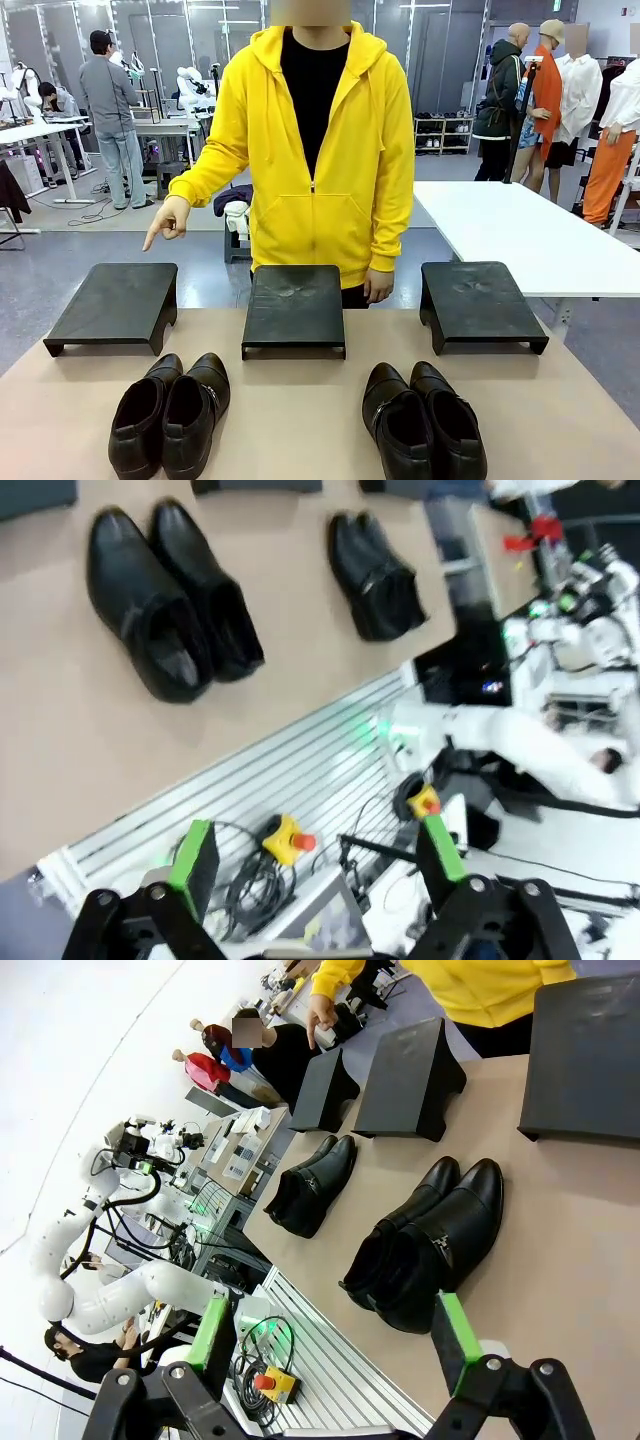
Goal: Place the shoes on the stand as instructed by the person.
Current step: Pick up one pair of Shoes and place it on the Shoes Stand indicated by the person.
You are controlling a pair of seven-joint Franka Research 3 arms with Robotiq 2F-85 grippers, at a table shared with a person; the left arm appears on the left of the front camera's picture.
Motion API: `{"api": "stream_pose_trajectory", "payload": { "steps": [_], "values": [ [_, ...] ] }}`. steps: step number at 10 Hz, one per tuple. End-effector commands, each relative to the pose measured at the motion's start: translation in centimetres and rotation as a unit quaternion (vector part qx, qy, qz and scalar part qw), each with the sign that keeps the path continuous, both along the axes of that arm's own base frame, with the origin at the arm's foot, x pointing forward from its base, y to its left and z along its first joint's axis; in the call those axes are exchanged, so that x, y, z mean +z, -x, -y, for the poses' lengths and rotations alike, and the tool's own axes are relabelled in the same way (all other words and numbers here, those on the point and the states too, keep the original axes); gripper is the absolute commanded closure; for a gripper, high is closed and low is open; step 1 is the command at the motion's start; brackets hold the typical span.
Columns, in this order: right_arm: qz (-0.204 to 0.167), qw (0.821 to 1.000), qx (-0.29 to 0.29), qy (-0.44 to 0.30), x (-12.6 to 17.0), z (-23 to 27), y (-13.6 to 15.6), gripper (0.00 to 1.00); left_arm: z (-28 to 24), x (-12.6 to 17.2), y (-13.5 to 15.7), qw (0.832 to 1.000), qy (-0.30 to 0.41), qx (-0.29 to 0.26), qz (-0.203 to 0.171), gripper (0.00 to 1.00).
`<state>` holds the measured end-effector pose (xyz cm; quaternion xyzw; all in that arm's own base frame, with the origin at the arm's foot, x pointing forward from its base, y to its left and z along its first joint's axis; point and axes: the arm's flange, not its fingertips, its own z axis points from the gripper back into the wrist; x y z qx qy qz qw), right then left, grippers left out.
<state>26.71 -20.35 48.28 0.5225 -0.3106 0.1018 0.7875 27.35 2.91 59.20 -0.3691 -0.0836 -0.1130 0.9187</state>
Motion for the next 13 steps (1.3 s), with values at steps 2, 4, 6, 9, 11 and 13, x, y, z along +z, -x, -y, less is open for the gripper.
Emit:
{"api": "stream_pose_trajectory", "payload": {
  "steps": [2,4,6,9,11,13],
  "values": [
    [0.014,1.000,0.002,-0.003,0.2,0.2,-0.1,0.00,6.8,0.7,-1.6,0.989,-0.132,-0.011,-0.071,0.00],
    [0.014,1.000,0.002,-0.003,0.2,0.2,-0.1,0.00,11.6,-0.8,-2.0,0.972,-0.227,0.017,-0.064,0.00],
    [0.014,1.000,0.002,-0.003,0.2,0.2,-0.1,0.00,15.7,-3.7,-1.9,0.957,-0.273,0.081,-0.044,0.00],
    [0.014,1.000,0.002,-0.003,0.2,0.2,-0.1,0.00,18.6,-7.7,-2.8,0.942,-0.291,0.165,-0.018,0.00],
    [0.014,1.000,0.002,-0.003,0.2,0.2,-0.1,0.00,19.4,-9.8,-3.4,0.934,-0.303,0.189,-0.011,0.00],
    [0.014,1.000,0.002,-0.003,0.2,0.2,-0.1,0.00,20.4,-11.8,-3.8,0.934,-0.300,0.195,-0.005,0.00]
  ]
}}
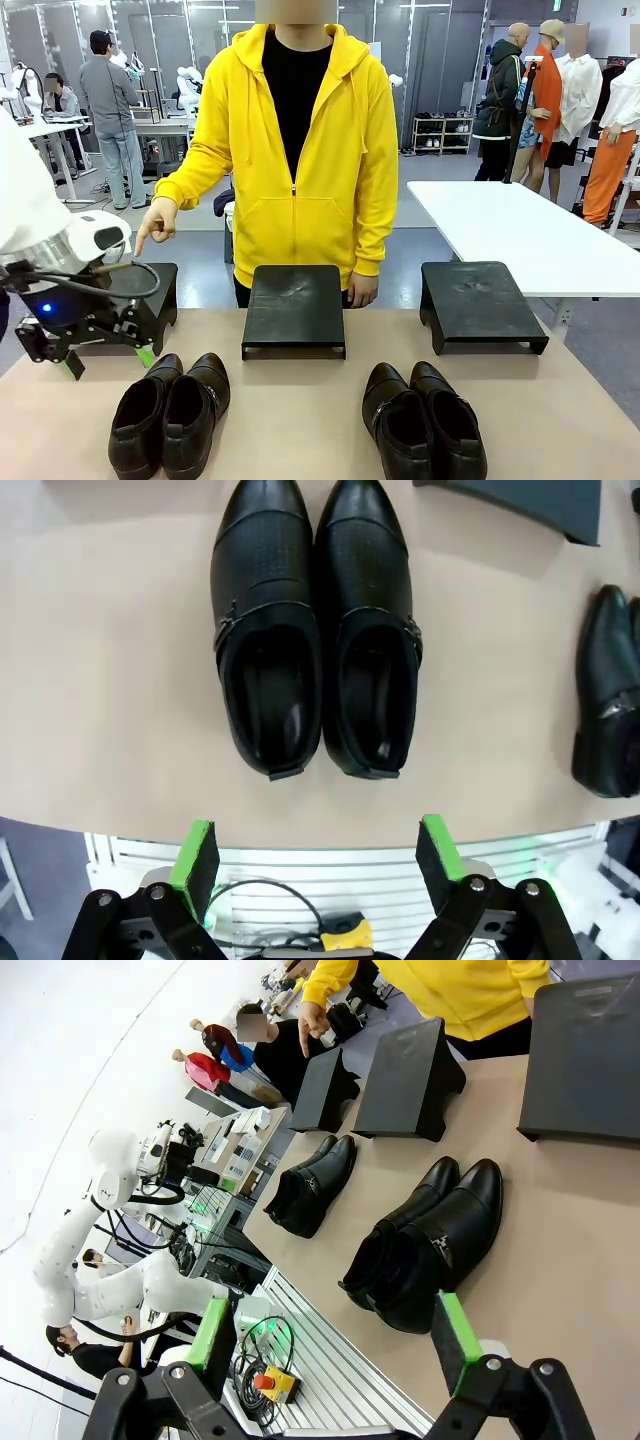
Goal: Place the shoes on the stand as instructed by the person.
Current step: Pick up one pair of Shoes and place it on the Shoes Stand indicated by the person.
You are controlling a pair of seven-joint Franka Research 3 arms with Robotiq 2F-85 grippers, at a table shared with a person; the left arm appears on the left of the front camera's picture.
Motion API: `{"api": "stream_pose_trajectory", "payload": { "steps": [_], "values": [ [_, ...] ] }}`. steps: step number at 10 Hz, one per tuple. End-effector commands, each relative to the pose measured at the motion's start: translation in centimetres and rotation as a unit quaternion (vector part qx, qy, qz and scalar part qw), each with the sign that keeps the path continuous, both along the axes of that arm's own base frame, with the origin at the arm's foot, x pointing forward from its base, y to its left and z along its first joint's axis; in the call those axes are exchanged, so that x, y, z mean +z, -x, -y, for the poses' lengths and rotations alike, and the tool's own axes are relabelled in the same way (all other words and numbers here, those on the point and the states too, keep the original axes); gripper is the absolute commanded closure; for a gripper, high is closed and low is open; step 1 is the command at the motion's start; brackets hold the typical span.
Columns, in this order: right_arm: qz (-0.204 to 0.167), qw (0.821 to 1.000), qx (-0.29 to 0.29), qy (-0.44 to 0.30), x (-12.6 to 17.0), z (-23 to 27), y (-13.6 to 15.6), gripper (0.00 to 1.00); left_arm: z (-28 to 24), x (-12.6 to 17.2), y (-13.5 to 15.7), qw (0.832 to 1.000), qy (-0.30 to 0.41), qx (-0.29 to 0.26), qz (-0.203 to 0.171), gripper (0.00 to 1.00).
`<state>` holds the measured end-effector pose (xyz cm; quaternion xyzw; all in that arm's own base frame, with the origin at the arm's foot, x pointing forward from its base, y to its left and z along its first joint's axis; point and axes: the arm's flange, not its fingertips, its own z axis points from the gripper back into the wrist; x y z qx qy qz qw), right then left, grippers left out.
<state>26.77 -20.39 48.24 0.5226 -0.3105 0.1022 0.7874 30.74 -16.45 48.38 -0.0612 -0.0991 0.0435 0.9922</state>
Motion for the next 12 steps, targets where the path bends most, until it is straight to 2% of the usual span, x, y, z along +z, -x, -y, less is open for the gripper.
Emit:
{"api": "stream_pose_trajectory", "payload": {
  "steps": [1,4,6,12],
  "values": [
    [0.014,1.000,0.002,-0.003,0.2,0.1,-0.1,0.00,1.5,-2.4,-0.7,1.000,-0.010,0.011,0.010,0.00],
    [0.014,1.000,0.002,-0.003,0.2,0.1,-0.1,0.00,2.1,-5.9,-0.7,0.999,-0.018,0.026,0.037,0.00],
    [0.014,1.000,0.002,-0.003,0.2,0.1,-0.1,0.00,1.8,-8.3,-0.8,0.998,-0.029,0.025,0.042,0.00],
    [0.014,1.000,0.002,-0.003,0.2,0.1,-0.1,0.00,1.7,-14.1,-0.1,0.999,-0.037,0.014,0.033,0.00]
  ]
}}
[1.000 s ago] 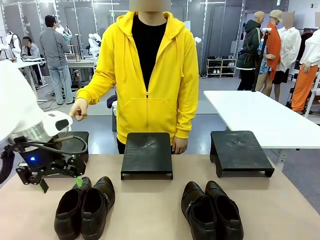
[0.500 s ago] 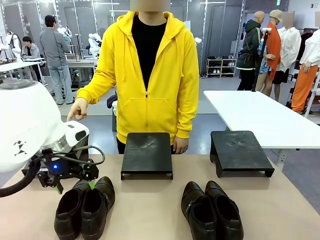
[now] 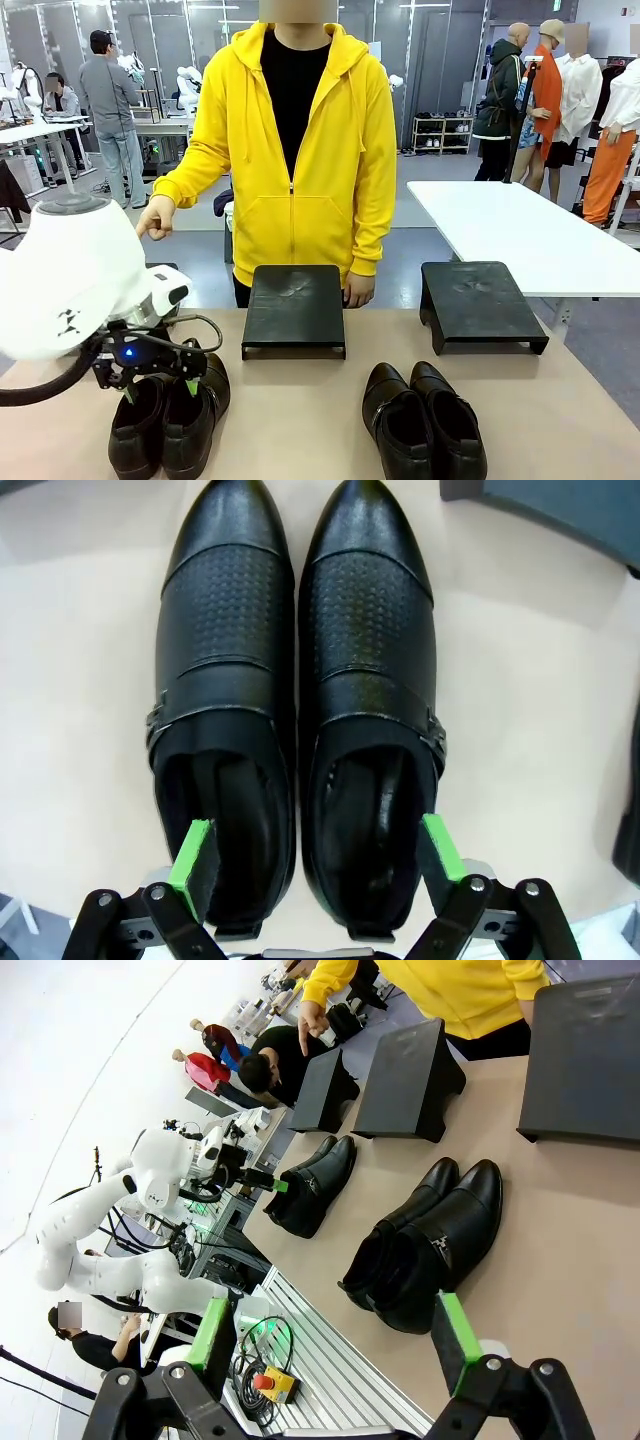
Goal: Place the shoes on the stand as instructed by the person.
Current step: Pick up one pair of Shoes and place it on the Shoes Stand indicated by the person.
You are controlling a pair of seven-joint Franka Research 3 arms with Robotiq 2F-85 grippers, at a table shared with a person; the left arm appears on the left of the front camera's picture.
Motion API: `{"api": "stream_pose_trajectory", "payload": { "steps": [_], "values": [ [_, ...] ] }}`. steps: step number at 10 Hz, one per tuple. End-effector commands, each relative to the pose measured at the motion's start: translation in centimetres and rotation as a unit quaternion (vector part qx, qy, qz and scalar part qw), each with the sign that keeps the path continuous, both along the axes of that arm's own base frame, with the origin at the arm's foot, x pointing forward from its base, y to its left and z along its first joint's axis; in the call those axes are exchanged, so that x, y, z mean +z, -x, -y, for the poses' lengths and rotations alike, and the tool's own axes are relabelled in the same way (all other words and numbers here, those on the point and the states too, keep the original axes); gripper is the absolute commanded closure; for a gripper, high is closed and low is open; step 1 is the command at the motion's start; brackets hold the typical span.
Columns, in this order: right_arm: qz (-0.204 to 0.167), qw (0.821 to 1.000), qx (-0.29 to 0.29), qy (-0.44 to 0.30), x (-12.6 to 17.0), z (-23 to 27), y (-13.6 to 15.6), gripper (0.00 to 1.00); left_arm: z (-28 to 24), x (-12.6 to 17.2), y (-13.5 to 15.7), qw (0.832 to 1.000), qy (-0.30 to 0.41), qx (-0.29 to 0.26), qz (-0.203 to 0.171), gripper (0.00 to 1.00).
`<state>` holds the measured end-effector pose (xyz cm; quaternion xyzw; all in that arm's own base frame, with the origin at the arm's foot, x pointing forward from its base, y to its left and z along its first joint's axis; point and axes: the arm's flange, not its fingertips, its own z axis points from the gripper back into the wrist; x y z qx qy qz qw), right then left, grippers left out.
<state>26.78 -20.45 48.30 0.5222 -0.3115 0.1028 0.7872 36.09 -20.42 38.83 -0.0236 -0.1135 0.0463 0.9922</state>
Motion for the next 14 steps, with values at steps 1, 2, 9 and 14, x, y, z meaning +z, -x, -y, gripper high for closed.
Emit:
{"api": "stream_pose_trajectory", "payload": {
  "steps": [1,2,9,14],
  "values": [
    [0.012,1.000,0.002,-0.003,0.1,0.1,-0.1,0.00,-2.4,-5.7,5.2,1.000,-0.005,0.006,0.026,0.00],
    [0.012,1.000,0.002,-0.003,0.1,0.1,-0.1,0.00,-2.4,-6.7,5.3,1.000,-0.019,0.011,0.022,0.00],
    [0.012,1.000,0.002,-0.003,0.1,0.1,-0.1,0.00,-3.2,-8.2,6.7,0.999,-0.044,0.014,0.004,1.00],
    [0.012,1.000,0.002,-0.003,0.1,0.1,-0.1,0.00,-4.0,-7.6,6.3,0.999,-0.040,0.007,0.002,1.00]
  ]
}}
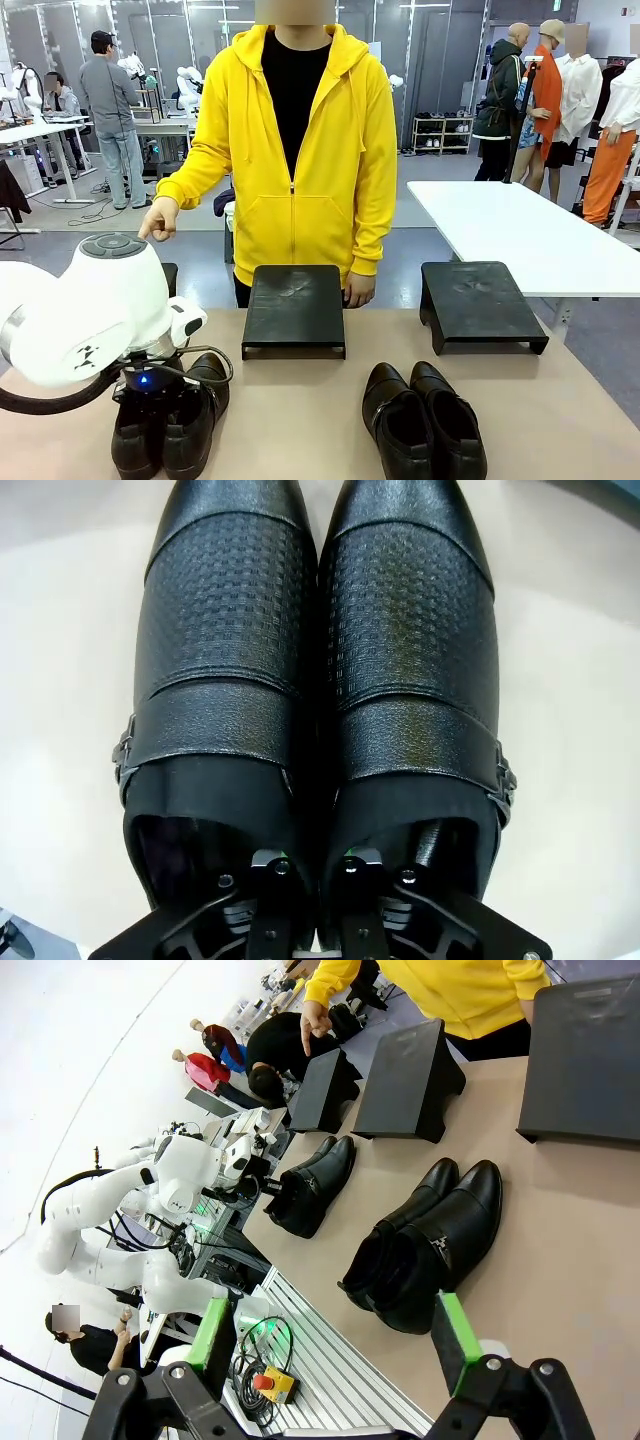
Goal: Place the shoes on the stand as instructed by the person.
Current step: Pick up one pair of Shoes and place it on the Shoes Stand indicated by the person.
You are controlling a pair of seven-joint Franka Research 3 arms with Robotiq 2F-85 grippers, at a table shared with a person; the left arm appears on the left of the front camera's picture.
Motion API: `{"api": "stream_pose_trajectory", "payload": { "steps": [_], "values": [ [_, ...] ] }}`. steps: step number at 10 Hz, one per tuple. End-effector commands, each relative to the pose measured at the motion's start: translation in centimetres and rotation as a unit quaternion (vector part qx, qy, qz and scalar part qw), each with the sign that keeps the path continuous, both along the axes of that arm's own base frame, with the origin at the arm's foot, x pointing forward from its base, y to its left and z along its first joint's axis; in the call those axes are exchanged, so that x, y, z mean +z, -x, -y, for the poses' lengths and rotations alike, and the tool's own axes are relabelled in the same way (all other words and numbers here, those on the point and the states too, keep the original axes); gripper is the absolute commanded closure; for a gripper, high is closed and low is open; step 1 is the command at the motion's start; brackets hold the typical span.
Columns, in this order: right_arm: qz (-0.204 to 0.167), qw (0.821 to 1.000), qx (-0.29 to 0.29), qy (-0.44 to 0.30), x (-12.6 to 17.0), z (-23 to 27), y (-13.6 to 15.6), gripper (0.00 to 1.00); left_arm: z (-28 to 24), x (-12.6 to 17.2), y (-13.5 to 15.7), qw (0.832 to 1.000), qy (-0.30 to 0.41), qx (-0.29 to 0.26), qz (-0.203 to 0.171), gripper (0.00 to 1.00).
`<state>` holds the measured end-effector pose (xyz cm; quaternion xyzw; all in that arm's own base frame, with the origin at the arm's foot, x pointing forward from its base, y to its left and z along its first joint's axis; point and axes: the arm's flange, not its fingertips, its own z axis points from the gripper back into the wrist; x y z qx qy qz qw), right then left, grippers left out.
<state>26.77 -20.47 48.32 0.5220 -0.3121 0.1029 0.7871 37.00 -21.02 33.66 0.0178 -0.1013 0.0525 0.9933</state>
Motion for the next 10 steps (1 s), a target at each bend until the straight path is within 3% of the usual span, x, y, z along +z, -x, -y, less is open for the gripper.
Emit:
{"api": "stream_pose_trajectory", "payload": {
  "steps": [1,3,4,7,10],
  "values": [
    [0.012,1.000,0.002,-0.003,0.1,0.1,-0.1,0.00,-4.6,-2.1,7.0,1.000,-0.011,-0.017,0.019,1.00],
    [0.012,1.000,0.002,-0.003,0.1,0.1,-0.1,0.00,-5.0,0.4,6.4,0.999,0.012,-0.005,0.033,1.00],
    [0.012,1.000,0.002,-0.003,0.1,0.1,-0.1,0.00,-5.3,2.7,6.1,0.999,0.035,-0.020,-0.013,1.00],
    [0.012,1.000,0.002,-0.003,0.1,0.1,-0.1,0.00,-7.8,11.7,4.3,0.998,0.027,-0.057,0.024,1.00],
    [0.012,1.000,0.002,-0.003,0.1,0.1,-0.1,0.00,-11.8,15.8,1.2,0.996,0.014,-0.074,0.044,1.00]
  ]
}}
